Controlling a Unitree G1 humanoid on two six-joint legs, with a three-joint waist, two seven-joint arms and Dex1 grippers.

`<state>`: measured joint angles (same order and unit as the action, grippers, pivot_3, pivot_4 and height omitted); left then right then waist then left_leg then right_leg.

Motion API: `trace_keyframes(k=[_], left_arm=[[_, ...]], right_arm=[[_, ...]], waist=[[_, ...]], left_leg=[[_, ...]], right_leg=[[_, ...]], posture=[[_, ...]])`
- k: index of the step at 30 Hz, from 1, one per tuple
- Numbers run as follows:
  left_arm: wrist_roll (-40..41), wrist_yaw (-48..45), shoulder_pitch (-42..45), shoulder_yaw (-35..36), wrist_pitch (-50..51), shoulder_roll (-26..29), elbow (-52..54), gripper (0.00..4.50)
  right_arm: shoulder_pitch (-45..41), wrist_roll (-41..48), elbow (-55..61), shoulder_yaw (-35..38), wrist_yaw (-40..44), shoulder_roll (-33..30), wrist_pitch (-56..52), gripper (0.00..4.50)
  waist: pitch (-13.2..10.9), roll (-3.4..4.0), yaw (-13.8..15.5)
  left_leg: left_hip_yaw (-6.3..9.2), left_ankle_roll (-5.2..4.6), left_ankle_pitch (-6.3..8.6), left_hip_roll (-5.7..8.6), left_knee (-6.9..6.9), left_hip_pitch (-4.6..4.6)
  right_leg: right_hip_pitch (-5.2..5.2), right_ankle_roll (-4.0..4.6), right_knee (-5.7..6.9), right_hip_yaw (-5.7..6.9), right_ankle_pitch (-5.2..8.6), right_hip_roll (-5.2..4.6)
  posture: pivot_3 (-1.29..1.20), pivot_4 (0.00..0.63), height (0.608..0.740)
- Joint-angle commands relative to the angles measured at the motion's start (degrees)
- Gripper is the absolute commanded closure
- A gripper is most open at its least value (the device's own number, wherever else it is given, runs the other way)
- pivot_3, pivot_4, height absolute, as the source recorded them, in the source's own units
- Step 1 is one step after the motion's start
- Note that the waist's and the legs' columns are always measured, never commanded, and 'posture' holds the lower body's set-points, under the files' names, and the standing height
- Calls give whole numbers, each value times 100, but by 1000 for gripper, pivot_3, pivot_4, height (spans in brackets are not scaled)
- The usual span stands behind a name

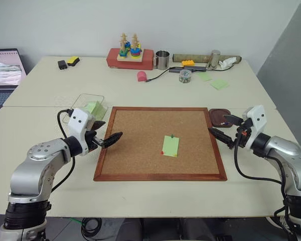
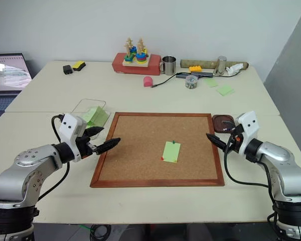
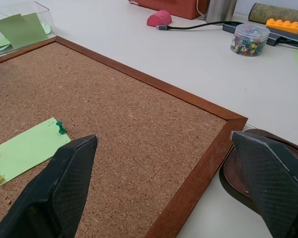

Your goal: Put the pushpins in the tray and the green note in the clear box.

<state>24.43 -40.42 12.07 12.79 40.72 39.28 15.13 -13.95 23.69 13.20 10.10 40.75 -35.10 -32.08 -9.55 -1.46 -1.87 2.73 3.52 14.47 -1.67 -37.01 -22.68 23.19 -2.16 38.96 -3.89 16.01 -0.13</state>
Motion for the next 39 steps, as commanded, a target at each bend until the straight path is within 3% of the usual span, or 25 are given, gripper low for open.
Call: trace_keyframes(k=[1, 28, 39], left_arm=[[16, 52, 146, 125, -92, 123, 92, 50], [707, 160, 330, 219, 159, 19, 248, 50], [598, 216, 254, -283, -194, -406, 261, 2149]], right_arm=[[4, 13, 189, 102, -89, -20, 117, 0], [-137, 47, 276, -86, -253, 51, 163, 0], [-620, -45, -8, -791, -59, 341, 247, 0]], waist=[[0, 0, 0], [0, 0, 0], [0, 0, 1]], left_leg=[[0, 0, 0, 0, 0, 0], [1, 0, 0, 0, 0, 1], [3, 0, 0, 0, -2, 0]], right_leg=[[0, 0, 0, 0, 0, 0], [0, 0, 2, 1, 0, 0], [0, 1, 2, 1, 0, 0]], posture=[[0, 150, 740], [0, 150, 740], [0, 150, 740]])
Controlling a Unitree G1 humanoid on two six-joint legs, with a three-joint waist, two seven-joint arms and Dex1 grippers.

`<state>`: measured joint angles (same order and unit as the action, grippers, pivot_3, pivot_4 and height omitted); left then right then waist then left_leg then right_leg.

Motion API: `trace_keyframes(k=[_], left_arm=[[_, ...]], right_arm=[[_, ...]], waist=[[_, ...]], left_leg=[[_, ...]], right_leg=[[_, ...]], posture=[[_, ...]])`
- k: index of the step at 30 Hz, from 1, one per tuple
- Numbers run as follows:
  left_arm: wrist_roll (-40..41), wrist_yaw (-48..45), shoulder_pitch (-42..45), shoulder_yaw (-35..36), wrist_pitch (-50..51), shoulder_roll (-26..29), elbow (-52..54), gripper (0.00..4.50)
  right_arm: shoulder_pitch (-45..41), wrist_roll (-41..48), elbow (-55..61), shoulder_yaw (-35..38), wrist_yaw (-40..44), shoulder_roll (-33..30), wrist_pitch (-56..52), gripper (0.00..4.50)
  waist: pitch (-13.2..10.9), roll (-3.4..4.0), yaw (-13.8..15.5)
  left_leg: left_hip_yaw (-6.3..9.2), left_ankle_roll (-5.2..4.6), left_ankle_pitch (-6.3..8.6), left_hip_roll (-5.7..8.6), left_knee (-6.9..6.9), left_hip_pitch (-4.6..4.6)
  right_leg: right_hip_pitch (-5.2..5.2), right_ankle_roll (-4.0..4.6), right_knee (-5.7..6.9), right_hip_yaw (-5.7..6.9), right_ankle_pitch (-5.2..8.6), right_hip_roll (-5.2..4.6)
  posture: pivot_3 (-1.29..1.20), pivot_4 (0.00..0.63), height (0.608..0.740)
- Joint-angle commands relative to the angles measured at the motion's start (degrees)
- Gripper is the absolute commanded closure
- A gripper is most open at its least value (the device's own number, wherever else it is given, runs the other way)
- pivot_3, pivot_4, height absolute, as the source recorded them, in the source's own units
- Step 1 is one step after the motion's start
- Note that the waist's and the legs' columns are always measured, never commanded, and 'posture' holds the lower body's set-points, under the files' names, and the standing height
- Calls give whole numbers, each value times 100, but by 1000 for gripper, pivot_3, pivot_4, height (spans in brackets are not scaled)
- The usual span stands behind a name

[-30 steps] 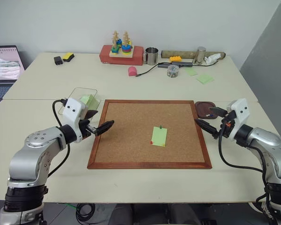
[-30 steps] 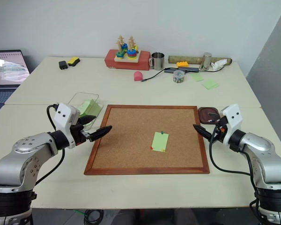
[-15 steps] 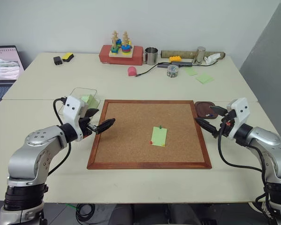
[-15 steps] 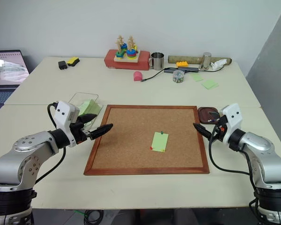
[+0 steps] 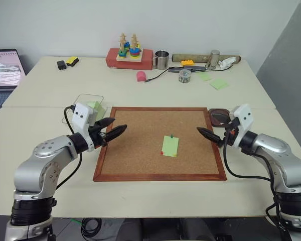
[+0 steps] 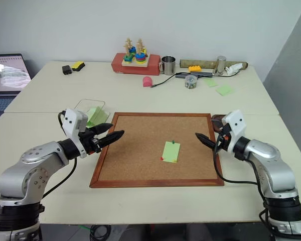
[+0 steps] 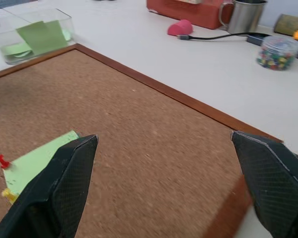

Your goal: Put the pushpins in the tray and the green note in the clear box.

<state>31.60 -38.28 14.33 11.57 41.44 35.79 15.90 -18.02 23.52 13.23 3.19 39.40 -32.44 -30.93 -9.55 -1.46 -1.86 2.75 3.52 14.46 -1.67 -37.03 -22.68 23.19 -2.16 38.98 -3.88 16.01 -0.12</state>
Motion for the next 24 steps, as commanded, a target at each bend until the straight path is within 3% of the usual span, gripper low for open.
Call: trace_keyframes(k=[1, 12, 24], left_arm=[[-171, -6, -4, -235, -326, -81, 177, 2333], [-593, -46, -318, -923, -781, -414, -52, 4452], [-1113, -277, -497, -1641, -854, -387, -610, 4490]], right_arm=[[-259, -44, -48, -172, 87, 115, 135, 0], [-681, -304, -578, -1046, 241, 774, 225, 0], [-922, -724, -1365, -1429, 134, 1364, 382, 0]], waist=[[0, 0, 1], [0, 0, -1], [0, 3, -2]], left_leg=[[0, 0, 0, 0, 0, -1], [6, 0, 0, 0, 0, 0], [9, 0, 0, 0, -1, 2]], right_leg=[[0, 0, 0, 0, 0, 0], [0, 0, 1, 5, 0, 0], [-2, 1, 2, 10, 0, 0]], posture=[[0, 150, 740], [0, 150, 740], [0, 150, 740]])
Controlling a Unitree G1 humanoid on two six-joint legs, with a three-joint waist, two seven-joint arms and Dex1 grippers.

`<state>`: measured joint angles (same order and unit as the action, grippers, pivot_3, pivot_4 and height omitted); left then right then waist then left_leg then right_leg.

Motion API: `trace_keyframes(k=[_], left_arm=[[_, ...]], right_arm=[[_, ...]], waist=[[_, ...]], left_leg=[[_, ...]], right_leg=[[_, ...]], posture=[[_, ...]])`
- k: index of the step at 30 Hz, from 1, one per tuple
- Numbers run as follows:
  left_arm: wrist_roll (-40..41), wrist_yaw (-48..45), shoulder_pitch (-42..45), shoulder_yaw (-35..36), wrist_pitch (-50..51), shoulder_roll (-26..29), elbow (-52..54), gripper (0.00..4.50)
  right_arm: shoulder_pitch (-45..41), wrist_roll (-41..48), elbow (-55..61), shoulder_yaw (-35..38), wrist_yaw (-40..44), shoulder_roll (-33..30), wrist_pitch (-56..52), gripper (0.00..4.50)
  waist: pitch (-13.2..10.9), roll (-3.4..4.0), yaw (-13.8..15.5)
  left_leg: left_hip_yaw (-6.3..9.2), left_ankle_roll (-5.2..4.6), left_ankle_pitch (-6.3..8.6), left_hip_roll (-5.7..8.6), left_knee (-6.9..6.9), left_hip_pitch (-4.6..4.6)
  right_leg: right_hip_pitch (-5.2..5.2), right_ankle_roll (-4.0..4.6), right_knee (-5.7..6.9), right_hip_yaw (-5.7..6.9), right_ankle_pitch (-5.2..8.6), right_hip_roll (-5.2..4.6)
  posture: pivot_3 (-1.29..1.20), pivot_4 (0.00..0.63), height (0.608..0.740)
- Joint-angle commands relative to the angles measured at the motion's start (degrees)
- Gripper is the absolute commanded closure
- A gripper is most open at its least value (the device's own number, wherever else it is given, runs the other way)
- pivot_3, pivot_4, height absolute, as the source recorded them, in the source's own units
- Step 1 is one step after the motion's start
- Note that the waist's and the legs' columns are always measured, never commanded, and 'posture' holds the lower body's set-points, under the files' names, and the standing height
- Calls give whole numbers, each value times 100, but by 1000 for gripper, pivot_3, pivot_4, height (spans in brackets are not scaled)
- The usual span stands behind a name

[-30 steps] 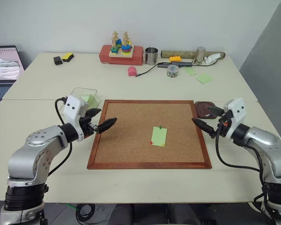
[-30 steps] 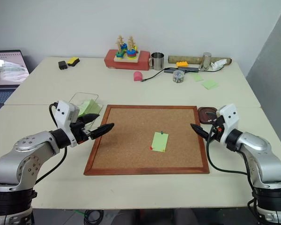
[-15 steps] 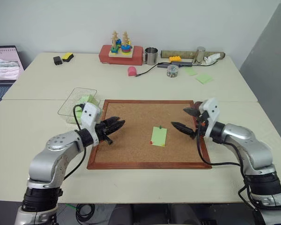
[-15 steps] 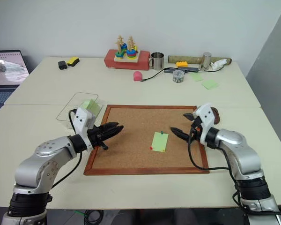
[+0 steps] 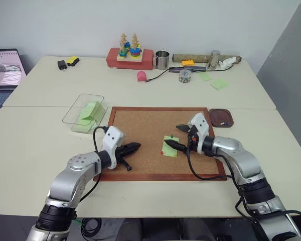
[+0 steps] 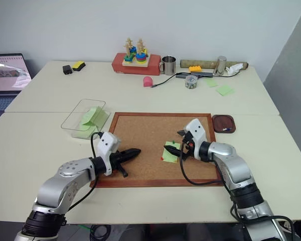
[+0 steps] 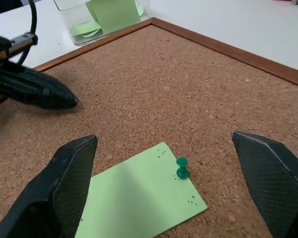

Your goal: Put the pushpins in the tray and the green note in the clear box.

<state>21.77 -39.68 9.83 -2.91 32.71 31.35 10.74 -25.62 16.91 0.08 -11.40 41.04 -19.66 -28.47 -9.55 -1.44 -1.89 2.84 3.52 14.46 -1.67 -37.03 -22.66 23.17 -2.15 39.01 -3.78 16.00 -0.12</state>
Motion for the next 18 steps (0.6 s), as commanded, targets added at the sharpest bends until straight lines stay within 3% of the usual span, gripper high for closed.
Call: trace_keyframes(k=[1, 14, 18], left_arm=[[-191, -157, -48, -250, 14, 79, -141, 4490], [-325, -141, 85, -334, 121, 70, -183, 4490], [-332, -149, 79, -336, 119, 79, -169, 4500]], right_arm=[[-184, -113, -116, 12, -42, 104, 144, 0], [-362, -352, -630, -9, -146, 299, 108, 0], [-408, -357, -730, 28, -166, 340, 129, 580]], waist=[[0, 1, 0], [2, 3, 7], [2, 4, 9]], left_leg=[[-1, 0, 0, 1, 0, 0], [0, 0, 0, 1, -1, 6], [-1, 0, 0, 2, -1, 7]], right_leg=[[0, 0, 0, -1, 0, 0], [-6, 0, 4, 0, -1, -1], [-6, 0, 4, 0, -1, -2]], posture=[[0, 150, 740], [0, 150, 740], [0, 150, 740]])
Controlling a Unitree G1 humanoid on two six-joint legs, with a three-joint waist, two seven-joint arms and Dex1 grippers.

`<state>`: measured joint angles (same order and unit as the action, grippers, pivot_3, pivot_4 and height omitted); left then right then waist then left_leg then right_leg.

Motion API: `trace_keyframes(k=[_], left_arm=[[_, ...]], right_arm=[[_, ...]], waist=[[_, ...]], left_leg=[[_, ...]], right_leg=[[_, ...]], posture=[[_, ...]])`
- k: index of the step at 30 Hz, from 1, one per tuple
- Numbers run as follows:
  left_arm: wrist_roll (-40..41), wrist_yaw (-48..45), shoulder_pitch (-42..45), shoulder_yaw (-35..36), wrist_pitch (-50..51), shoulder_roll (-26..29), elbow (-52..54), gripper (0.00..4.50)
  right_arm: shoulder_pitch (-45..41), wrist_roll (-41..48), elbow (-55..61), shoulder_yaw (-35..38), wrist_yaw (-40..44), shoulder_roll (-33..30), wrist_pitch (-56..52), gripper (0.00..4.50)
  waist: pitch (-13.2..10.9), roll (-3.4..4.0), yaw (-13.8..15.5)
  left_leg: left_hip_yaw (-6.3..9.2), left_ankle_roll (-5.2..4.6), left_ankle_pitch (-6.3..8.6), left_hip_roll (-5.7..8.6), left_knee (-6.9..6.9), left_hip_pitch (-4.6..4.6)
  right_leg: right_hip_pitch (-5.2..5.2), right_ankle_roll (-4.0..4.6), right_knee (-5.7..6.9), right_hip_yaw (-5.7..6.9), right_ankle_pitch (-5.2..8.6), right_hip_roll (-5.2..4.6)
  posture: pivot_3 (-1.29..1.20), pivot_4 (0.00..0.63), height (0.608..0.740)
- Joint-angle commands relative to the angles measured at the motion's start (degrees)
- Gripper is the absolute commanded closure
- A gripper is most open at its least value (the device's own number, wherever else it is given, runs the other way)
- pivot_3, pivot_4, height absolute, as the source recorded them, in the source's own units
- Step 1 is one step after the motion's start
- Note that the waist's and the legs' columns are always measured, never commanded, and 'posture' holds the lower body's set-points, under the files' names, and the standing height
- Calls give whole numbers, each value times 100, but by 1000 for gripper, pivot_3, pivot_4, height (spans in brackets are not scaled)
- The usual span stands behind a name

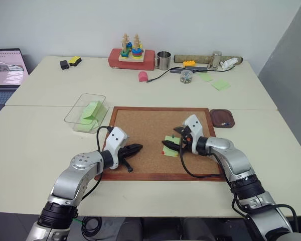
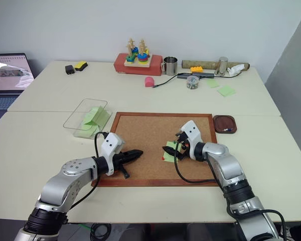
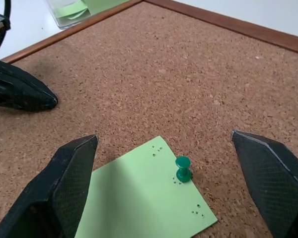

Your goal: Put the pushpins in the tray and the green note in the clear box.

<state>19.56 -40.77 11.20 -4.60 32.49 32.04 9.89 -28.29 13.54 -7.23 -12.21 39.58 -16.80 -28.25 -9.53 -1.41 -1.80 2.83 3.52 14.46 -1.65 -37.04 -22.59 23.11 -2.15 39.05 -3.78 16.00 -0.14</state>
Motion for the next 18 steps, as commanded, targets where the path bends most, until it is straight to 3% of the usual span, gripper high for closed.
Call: trace_keyframes(k=[1, 18], left_arm=[[-110, -44, -58, -164, 139, 14, -83, 4500], [-116, -64, -146, -163, 160, 51, 32, 4500]], right_arm=[[-149, -25, -18, 114, -20, 62, 113, 853], [-41, -46, 96, 267, -127, 98, 192, 4305]], waist=[[0, 0, 0], [0, 0, -5]], left_leg=[[0, 0, 0, 0, 0, 0], [0, 0, 0, 0, 2, 0]], right_leg=[[0, 0, 0, 0, 0, 0], [0, 0, -1, 0, 0, 0]], posture=[[0, 150, 740], [0, 150, 740]])
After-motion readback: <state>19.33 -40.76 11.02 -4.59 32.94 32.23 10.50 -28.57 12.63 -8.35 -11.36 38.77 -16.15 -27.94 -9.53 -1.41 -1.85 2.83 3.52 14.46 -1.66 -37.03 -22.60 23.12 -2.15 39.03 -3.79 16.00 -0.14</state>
